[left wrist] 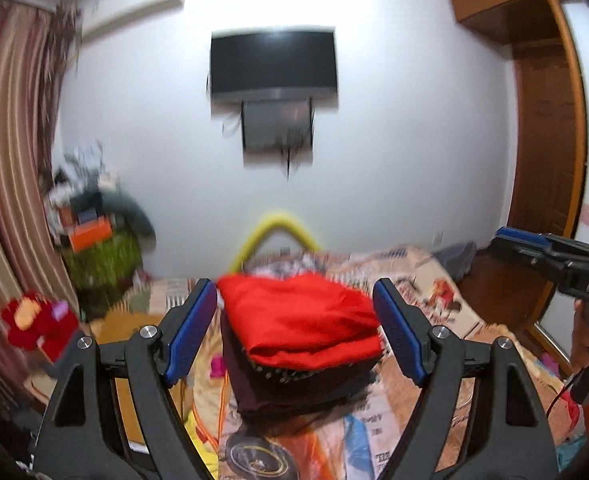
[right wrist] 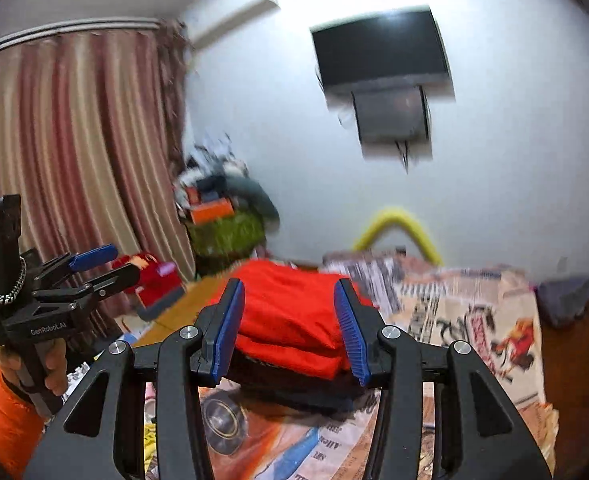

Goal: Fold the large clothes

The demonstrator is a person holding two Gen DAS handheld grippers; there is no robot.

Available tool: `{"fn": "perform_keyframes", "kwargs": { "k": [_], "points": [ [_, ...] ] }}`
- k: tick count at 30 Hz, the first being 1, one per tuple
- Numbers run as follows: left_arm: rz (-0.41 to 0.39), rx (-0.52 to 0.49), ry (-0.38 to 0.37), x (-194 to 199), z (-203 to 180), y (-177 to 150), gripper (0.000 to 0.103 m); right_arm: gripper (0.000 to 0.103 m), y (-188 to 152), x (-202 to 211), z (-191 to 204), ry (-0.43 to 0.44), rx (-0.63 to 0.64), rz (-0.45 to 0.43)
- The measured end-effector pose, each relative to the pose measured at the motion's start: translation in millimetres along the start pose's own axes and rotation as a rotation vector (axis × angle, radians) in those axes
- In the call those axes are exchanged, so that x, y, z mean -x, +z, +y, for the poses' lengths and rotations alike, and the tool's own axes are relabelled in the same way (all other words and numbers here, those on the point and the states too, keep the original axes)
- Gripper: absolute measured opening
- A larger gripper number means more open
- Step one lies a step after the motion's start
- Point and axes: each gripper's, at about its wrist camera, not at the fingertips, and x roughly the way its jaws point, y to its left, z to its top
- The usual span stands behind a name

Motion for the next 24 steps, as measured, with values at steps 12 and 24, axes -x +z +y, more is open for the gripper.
{"fn": "perform_keyframes", "kwargs": {
  "k": [12,24],
  "points": [
    [-0.256,0.056,0.019,123.2,-54.1,-50.3,0.081,0.044,-43.4,82.0,49.7,-0.033,0.055,-0.235],
    [-0.241,0.121,0.051,134.0,-50.3,-80.3,0.1,0.087,-60.3,74.1,51.6,-0.097,0.035,-0.228]
  ]
}}
